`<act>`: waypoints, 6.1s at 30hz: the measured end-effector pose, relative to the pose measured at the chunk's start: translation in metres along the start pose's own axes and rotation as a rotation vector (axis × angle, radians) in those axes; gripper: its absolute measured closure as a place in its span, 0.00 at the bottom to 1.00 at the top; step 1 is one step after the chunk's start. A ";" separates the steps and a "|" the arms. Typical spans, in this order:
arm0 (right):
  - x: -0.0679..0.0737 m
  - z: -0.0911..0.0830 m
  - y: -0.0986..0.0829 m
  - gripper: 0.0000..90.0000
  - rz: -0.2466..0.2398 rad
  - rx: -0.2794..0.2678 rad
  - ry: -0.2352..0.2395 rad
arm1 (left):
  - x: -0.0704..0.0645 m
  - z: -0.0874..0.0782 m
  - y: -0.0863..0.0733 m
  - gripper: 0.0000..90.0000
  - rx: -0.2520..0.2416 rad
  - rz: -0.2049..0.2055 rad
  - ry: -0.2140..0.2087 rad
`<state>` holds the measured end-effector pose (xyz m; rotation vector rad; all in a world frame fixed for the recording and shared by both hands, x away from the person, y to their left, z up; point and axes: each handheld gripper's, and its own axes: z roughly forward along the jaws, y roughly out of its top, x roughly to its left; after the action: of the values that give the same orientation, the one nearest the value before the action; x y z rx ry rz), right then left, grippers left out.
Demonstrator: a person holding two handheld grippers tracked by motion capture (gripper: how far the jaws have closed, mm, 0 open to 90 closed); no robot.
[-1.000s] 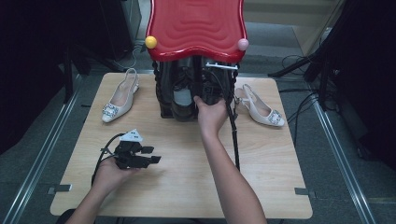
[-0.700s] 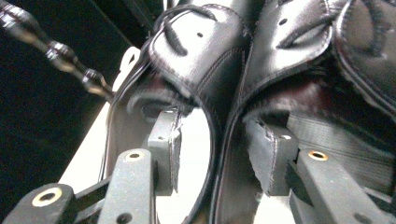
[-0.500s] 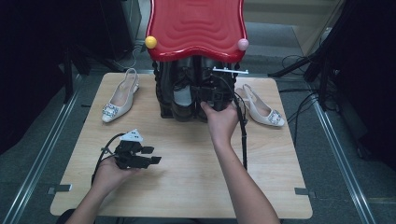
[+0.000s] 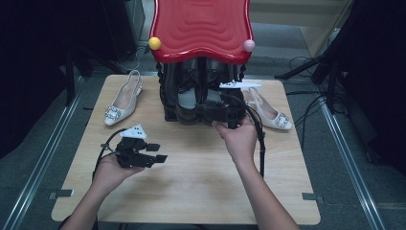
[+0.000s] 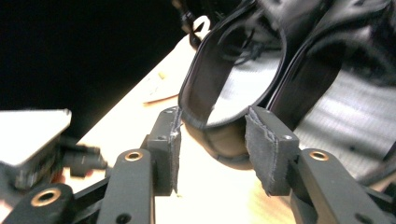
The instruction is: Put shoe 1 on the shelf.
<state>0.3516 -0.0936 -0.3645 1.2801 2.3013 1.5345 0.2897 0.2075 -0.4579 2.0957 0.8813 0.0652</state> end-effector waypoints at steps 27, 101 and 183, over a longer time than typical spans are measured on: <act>0.001 0.025 -0.123 0.56 -0.122 0.143 0.058 | 0.011 -0.038 0.169 1.00 -0.053 0.166 -0.026; 0.005 0.078 -0.026 1.00 -0.082 0.040 -0.098 | 0.025 0.011 0.331 1.00 -0.018 0.214 0.006; -0.045 0.051 -0.070 1.00 0.051 0.026 -0.007 | 0.027 0.013 0.332 0.99 -0.015 0.179 -0.028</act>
<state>0.3645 -0.0976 -0.4609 1.3588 2.3087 1.5175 0.5023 0.0819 -0.2339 2.1514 0.6731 0.1361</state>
